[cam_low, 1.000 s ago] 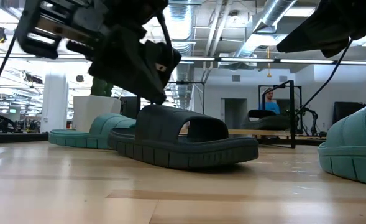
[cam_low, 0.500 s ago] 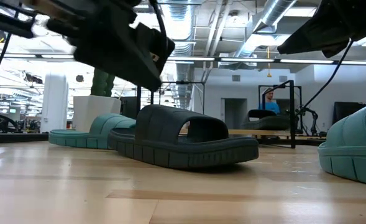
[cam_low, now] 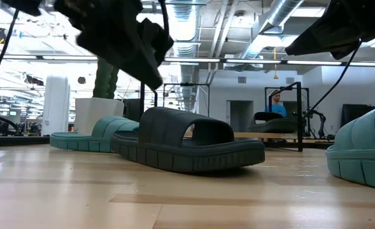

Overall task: Pick and place slides into the shelf
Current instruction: Put the black slide on the shelf

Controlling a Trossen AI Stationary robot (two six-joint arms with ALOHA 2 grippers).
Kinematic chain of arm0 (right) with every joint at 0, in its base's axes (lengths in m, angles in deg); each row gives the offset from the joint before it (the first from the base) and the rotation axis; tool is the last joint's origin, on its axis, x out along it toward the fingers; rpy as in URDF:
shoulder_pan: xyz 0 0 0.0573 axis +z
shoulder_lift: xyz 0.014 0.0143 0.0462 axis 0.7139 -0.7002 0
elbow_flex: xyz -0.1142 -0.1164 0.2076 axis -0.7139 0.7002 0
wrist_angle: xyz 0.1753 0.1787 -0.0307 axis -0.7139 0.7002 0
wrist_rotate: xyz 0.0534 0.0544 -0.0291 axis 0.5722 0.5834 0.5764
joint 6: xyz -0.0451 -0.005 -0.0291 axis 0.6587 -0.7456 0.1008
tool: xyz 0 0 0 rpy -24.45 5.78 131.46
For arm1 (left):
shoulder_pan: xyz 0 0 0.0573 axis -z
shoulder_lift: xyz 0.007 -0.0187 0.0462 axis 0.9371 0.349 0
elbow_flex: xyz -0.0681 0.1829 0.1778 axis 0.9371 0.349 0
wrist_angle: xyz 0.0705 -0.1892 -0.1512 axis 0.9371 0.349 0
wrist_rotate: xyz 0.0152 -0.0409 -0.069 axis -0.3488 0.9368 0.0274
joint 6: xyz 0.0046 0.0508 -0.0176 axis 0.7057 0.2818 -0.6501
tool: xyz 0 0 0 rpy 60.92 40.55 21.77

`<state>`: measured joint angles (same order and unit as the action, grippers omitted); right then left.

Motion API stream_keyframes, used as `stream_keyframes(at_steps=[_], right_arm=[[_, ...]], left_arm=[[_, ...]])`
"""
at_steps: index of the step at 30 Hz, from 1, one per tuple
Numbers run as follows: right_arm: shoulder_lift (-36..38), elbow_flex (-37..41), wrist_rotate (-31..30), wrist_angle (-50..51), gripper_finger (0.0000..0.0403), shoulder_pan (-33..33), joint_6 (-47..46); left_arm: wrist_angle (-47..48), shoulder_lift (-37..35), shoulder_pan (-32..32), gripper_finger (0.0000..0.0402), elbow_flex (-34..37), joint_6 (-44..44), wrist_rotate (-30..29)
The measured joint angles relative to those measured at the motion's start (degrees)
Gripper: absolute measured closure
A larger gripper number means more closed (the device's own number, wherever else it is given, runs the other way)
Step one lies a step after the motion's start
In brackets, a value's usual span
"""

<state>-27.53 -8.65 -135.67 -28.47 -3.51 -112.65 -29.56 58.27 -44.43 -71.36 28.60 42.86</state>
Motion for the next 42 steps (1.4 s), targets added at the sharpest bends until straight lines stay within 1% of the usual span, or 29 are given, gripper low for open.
stream_keyframes(at_steps=[3, 5, 7, 10, 13, 15, 19, 24, 27, 29, 32, 37, 42], right_arm=[[0.0, 0.0, 0.0, 0.0, 0.0403, 0.0, 0.0], [0.0, 0.0, 0.0, 0.0, 0.0403, 0.2, -0.7], [0.0, 0.0, 0.0, 0.0, 0.0403, 0.3, -1.4], [0.0, 0.0, 0.1, 0.4, 0.0403, 1.1, -2.8], [-0.1, 0.0, 0.1, 0.4, 0.0403, 2.0, -4.0], [0.0, 0.0, 0.0, 0.2, 0.0403, 2.6, -4.5], [-0.1, 0.0, -0.6, 0.0, 0.0403, 4.2, -5.5], [-0.1, 0.0, -2.3, -0.5, 0.0403, 5.8, -5.6], [0.0, 0.0, -3.4, -0.3, 0.0403, 6.5, -6.6], [0.0, 0.0, -3.9, 0.0, 0.0403, 6.7, -6.9], [0.0, 0.0, -4.4, 0.1, 0.0403, 6.6, -6.8], [0.0, 0.0, -4.4, 0.1, 0.0403, 6.5, -6.6], [0.0, 0.0, -4.4, 0.4, 0.0403, 6.1, -6.5]], left_arm=[[1.2, 1.4, 0.4, 0.0401, 0.0, -1.1, 0.9], [0.5, 3.8, 0.4, 0.0401, -0.7, -1.8, 1.7], [1.7, 6.4, 0.5, 0.0401, -1.4, -2.5, 2.5], [2.5, 9.8, 0.5, 0.0401, -4.5, -2.8, 4.4], [4.8, 12.2, 0.5, 0.0401, -8.2, -2.2, 4.5], [6.1, 13.2, 0.5, 0.0401, -9.3, -1.5, 3.5], [5.1, 14.8, -0.3, 0.0401, -12.3, 0.5, 0.5], [2.1, 14.8, -2.7, 0.0401, -12.9, 2.2, -4.8], [2.2, 14.8, -4.5, 0.0401, -12.9, 2.3, -3.6], [2.2, 14.8, -5.4, 0.0401, -12.9, 2.8, -4.5], [0.7, 14.8, -6.8, 0.0401, -12.8, 5.3, -10.2], [0.4, 14.8, -11.3, 0.0401, -13.8, 11.3, -13.5], [0.7, 14.9, -16.3, 0.0401, -16.4, 15.6, -20.9]])
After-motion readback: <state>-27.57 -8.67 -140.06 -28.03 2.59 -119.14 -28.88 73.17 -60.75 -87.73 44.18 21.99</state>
